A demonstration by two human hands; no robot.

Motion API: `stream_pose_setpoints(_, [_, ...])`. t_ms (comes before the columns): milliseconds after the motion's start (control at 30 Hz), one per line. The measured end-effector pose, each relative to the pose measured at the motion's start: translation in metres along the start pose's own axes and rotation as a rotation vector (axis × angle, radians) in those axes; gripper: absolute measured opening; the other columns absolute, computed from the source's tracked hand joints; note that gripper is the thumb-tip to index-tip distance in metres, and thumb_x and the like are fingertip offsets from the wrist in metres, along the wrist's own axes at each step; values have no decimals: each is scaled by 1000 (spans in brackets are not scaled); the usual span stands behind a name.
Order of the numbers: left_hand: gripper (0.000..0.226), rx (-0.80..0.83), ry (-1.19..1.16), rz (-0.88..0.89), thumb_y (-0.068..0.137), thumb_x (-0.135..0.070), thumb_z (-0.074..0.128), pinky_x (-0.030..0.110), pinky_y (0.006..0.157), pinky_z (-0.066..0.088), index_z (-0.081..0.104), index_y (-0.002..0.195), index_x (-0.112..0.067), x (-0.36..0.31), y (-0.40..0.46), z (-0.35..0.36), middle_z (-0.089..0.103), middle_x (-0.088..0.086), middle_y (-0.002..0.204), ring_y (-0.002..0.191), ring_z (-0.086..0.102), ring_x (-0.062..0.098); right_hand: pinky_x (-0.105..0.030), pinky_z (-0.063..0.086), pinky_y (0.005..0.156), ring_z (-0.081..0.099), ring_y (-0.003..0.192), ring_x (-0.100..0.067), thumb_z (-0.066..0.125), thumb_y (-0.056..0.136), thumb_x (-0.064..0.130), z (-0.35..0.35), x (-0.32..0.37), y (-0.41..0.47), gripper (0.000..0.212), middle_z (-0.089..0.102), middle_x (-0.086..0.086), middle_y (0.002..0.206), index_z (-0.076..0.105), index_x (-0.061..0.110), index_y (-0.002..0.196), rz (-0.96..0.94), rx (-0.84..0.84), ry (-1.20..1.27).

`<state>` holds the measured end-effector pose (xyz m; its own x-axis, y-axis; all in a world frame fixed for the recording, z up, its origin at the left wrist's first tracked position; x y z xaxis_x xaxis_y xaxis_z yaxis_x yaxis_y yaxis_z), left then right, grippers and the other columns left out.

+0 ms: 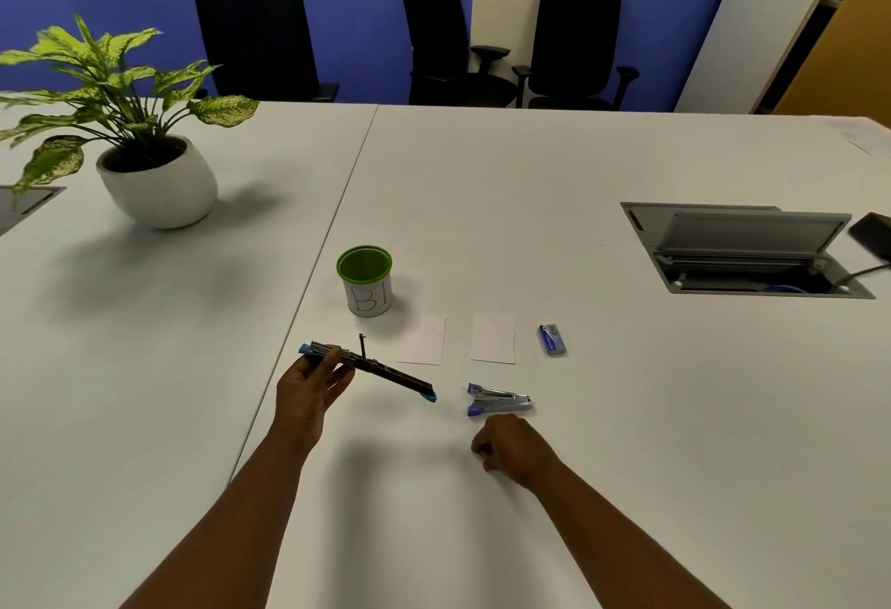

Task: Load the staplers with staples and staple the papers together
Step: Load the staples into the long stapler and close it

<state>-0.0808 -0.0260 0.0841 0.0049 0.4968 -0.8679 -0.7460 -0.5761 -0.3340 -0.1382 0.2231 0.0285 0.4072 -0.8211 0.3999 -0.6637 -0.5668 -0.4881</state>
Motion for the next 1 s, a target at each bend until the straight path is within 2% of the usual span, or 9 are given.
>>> stream_pose_setpoints(200, [13, 48, -6, -29, 91, -3, 51, 18, 61, 57, 61, 86, -11, 4, 0, 8, 71, -5, 68, 65, 70, 9, -4, 35, 58, 50, 63, 1, 64, 83, 8, -15, -8, -8, 18, 59, 4, 86, 69, 15, 99, 36, -204, 287])
stream_pose_setpoints(300, [13, 77, -2, -46, 90, -1, 52, 19, 63, 58, 61, 86, -10, 6, -1, 11, 71, -3, 70, 66, 71, 10, -11, 50, 55, 59, 60, -9, 62, 83, -2, -18, -19, -9, 13, 62, -5, 84, 70, 4, 92, 164, -246, 701])
stream_pose_setpoints(433, [13, 111, 16, -63, 90, 1, 52, 19, 64, 58, 59, 86, -9, 7, -4, 15, 72, -5, 65, 64, 70, 9, -14, 55, 57, 61, 66, -17, 70, 72, -10, -28, -24, -16, 21, 66, -15, 86, 67, -9, 93, 313, -275, 1215])
stream_pose_setpoints(600, [14, 132, 18, -82, 89, 2, 51, 20, 64, 58, 58, 85, -9, 11, -5, 21, 72, -4, 64, 63, 70, 9, -28, 49, 94, 61, 84, -22, 65, 75, -10, -48, -13, -25, 29, 65, -18, 97, 63, -11, 104, 369, -243, 1338])
stream_pose_setpoints(800, [13, 224, 22, -116, 87, 4, 52, 20, 62, 58, 57, 85, -8, 15, -10, 33, 72, -1, 67, 65, 71, 10, -21, 55, 80, 62, 101, -28, 53, 86, -10, -80, 17, -28, 27, 63, -22, 108, 58, -12, 113, 161, -266, 1425])
stream_pose_setpoints(833, [10, 251, 12, -121, 82, 1, 61, 21, 62, 58, 58, 85, -8, 15, -11, 35, 73, 0, 67, 66, 71, 10, -17, 55, 75, 63, 97, -26, 53, 87, -8, -88, 22, -29, 27, 63, -21, 106, 58, -12, 113, 118, -287, 1426])
stream_pose_setpoints(900, [46, 317, 10, -129, 50, -15, 89, 22, 62, 58, 60, 84, -7, 14, -14, 40, 73, 3, 71, 69, 72, 12, -12, 55, 70, 67, 82, -17, 54, 87, -6, -100, 32, -33, 26, 64, -18, 101, 59, -11, 112, 43, -320, 1435])
stream_pose_setpoints(933, [65, 335, 29, -138, 31, -23, 95, 22, 62, 58, 60, 84, -7, 15, -14, 41, 73, 4, 72, 70, 72, 13, -12, 56, 69, 67, 76, -11, 56, 86, -5, -105, 37, -35, 25, 65, -16, 98, 60, -10, 111, 13, -335, 1431])
stream_pose_setpoints(1000, [79, 363, 56, -139, 15, -29, 96, 22, 62, 58, 60, 83, -6, 17, -16, 45, 73, 5, 72, 69, 71, 14, -15, 56, 70, 67, 71, -8, 61, 84, 0, -114, 46, -39, 23, 67, -13, 93, 65, -6, 106, -21, -384, 1362])
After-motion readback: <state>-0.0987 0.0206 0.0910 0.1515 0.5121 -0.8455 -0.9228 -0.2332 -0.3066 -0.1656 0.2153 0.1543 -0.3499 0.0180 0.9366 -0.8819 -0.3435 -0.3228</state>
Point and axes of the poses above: each hand's wrist, its own y-axis towards the middle knuckle, its own z-axis out of the palm, x = y × z, the point moved 8 cm from there along y, towards the middle knuckle
